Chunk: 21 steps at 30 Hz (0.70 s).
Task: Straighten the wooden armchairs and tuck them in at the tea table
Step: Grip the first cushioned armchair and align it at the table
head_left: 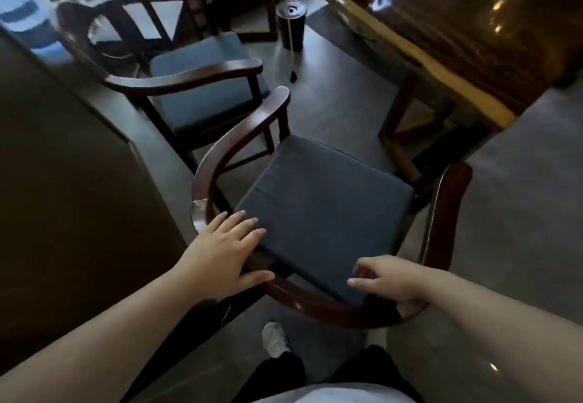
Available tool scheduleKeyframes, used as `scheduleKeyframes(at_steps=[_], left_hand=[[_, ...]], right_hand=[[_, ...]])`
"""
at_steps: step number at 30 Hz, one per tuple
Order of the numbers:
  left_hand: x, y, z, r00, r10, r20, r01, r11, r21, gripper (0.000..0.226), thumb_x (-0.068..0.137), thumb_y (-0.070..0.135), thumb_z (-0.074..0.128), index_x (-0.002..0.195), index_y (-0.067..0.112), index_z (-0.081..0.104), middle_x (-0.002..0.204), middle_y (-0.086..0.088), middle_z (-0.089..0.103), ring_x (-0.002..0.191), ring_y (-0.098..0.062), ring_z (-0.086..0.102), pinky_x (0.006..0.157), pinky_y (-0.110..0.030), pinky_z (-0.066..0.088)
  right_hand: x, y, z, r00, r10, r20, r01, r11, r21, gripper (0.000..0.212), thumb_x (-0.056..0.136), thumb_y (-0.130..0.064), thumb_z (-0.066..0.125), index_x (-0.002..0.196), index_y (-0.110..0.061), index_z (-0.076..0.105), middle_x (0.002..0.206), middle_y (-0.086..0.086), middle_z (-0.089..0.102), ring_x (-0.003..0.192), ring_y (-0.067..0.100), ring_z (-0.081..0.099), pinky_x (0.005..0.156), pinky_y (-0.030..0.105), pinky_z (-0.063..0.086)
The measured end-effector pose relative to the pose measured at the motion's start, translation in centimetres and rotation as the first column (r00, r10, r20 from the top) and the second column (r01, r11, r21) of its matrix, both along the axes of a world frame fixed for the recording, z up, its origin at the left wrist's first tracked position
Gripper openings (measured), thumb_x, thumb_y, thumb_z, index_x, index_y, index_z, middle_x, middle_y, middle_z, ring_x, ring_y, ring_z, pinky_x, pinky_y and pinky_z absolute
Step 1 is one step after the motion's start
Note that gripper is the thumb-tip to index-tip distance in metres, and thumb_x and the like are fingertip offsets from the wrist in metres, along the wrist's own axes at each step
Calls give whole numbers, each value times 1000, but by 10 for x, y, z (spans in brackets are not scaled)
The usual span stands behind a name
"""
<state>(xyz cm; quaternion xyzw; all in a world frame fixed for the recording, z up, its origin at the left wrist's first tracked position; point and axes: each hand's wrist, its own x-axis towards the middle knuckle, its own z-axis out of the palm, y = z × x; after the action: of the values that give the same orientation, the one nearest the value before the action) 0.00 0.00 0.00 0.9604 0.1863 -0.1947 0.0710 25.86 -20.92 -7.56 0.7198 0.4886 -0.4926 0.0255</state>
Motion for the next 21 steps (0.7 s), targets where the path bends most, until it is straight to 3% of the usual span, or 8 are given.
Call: scheduleKeyframes(at_steps=[3,7,9,12,16,19,21], left_hand=[[-5,10,-12,986,-166,-11,166,985,-38,100,72,92,27,147,26,33,155,-2,33,145,-25,14,116,-43,7],[-6,8,-34,864,-502,29,502,865,13,84,70,79,52,133,22,49,136,-2,56,128,-30,46,104,-46,42],[-2,9,-38,881,-473,11,473,881,-20,70,74,65,59,130,23,48,127,0,61,116,-27,55,90,-43,51],[2,7,-41,914,-405,1,405,914,-29,41,85,52,52,117,28,51,109,6,65,94,-23,62,74,-39,52],[7,8,-39,912,-408,-46,404,911,-85,24,89,43,49,108,30,56,102,8,65,93,-20,62,76,-39,52],[13,9,-34,898,-432,-88,421,900,-114,21,90,42,50,107,31,56,103,10,65,94,-18,63,75,-34,51],[17,12,-29,894,-420,-153,407,907,-112,21,91,41,50,109,33,55,104,12,64,95,-17,62,74,-31,48]], right_hand=[[-8,-10,-12,997,-11,72,14,999,-45,46,88,-71,47,106,-31,61,105,-8,68,95,11,62,88,35,51],[-15,-17,-18,992,52,116,-36,990,-140,43,90,-71,44,80,-31,56,82,-10,60,76,10,57,72,33,48],[-14,-13,-16,984,123,128,-101,981,-166,47,90,-72,42,78,-29,57,80,-10,59,75,10,57,70,32,46],[-12,-5,-18,944,281,172,-243,946,-212,57,90,-74,38,79,-25,62,78,-7,62,76,14,58,70,33,46],[-16,5,-26,903,409,133,-369,895,-251,56,95,-69,36,69,-22,55,73,-5,54,68,13,51,72,33,39],[-20,7,-24,925,376,51,-347,894,-284,42,104,-47,32,82,-20,54,90,0,54,84,18,51,80,32,34],[-24,2,-22,918,375,130,-333,906,-262,36,104,-38,26,90,-18,52,103,7,58,94,24,53,79,34,34]])
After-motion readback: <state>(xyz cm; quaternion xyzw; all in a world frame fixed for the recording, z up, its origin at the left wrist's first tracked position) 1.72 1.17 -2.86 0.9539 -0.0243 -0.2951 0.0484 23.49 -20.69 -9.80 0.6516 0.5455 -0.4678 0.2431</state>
